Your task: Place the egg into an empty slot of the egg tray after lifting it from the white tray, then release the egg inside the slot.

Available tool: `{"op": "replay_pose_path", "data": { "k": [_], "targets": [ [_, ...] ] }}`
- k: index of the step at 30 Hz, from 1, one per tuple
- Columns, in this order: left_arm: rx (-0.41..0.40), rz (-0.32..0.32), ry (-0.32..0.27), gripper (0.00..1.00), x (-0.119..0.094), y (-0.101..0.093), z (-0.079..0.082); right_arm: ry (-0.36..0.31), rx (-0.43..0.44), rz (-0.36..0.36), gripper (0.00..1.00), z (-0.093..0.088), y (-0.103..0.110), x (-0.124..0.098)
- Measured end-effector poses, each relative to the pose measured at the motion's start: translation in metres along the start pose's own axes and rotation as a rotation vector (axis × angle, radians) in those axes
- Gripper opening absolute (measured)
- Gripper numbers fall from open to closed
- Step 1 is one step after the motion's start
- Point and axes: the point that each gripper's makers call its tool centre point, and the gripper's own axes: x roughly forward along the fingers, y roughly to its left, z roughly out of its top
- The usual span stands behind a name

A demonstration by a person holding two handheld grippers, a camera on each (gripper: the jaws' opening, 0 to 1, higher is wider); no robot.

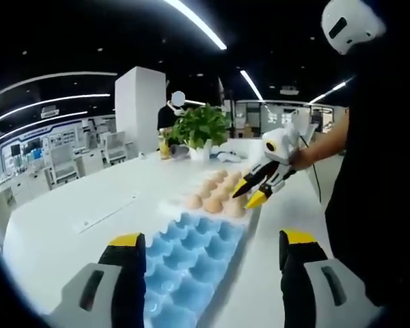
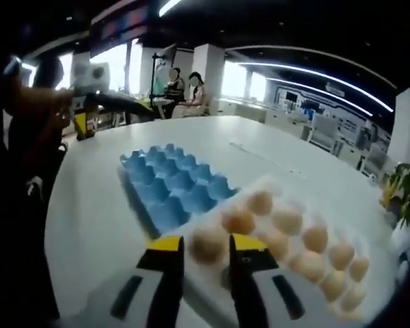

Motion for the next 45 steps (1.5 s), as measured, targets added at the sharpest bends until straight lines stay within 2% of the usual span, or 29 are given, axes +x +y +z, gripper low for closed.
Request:
{"op": "replay_pose_path", "data": {
  "k": [7, 11, 12, 17, 22, 27, 30, 32, 34, 35, 37, 41, 43, 45],
  "targets": [
    [-0.005, 0.001, -0.004, 0.79, -0.002, 0.001, 0.001, 0.052, -0.054, 0.012, 0.24, -0.005, 0.001, 0.009],
    [-0.009, 0.004, -0.005, 0.79, -0.003, 0.001, 0.0, 0.114, -0.1, 0.02, 0.24, -0.013, 0.003, 0.013],
    [-0.01, 0.006, -0.005, 0.79, -0.003, 0.002, 0.0, 0.103, -0.096, 0.022, 0.24, -0.011, 0.003, 0.014],
    [-0.009, 0.012, -0.011, 0.79, -0.004, 0.004, 0.001, 0.159, -0.083, 0.049, 0.25, -0.012, 0.002, 0.015],
    [-0.012, 0.015, -0.011, 0.78, -0.005, 0.006, 0.0, 0.283, -0.003, 0.081, 0.25, -0.017, 0.003, 0.016],
    [-0.017, 0.016, -0.012, 0.77, -0.006, 0.006, 0.0, 0.413, 0.004, 0.134, 0.26, -0.019, 0.003, 0.02],
    [-0.024, 0.01, 0.0, 0.75, -0.006, 0.005, -0.004, 0.482, -0.041, 0.169, 0.26, -0.019, 0.005, 0.022],
    [-0.014, 0.009, -0.004, 0.75, -0.006, 0.005, -0.004, 0.496, -0.095, 0.2, 0.26, -0.019, 0.006, 0.023],
    [-0.024, 0.012, -0.013, 0.75, -0.006, 0.005, -0.003, 0.515, -0.106, 0.206, 0.27, -0.018, 0.006, 0.024],
    [-0.03, 0.007, -0.017, 0.75, -0.007, 0.005, -0.003, 0.524, -0.166, 0.238, 0.27, -0.018, 0.008, 0.025],
    [-0.036, 0.007, -0.022, 0.75, -0.007, 0.006, -0.003, 0.536, -0.174, 0.256, 0.27, -0.019, 0.009, 0.025],
    [-0.034, 0.007, -0.02, 0.74, -0.009, 0.008, -0.005, 0.581, -0.165, 0.275, 0.27, -0.019, 0.008, 0.027],
    [-0.035, 0.013, -0.023, 0.74, -0.009, 0.01, -0.005, 0.601, -0.079, 0.246, 0.26, -0.02, 0.007, 0.026],
    [-0.037, 0.015, -0.022, 0.74, -0.01, 0.01, -0.006, 0.592, -0.069, 0.242, 0.26, -0.02, 0.006, 0.027]
  ]
}}
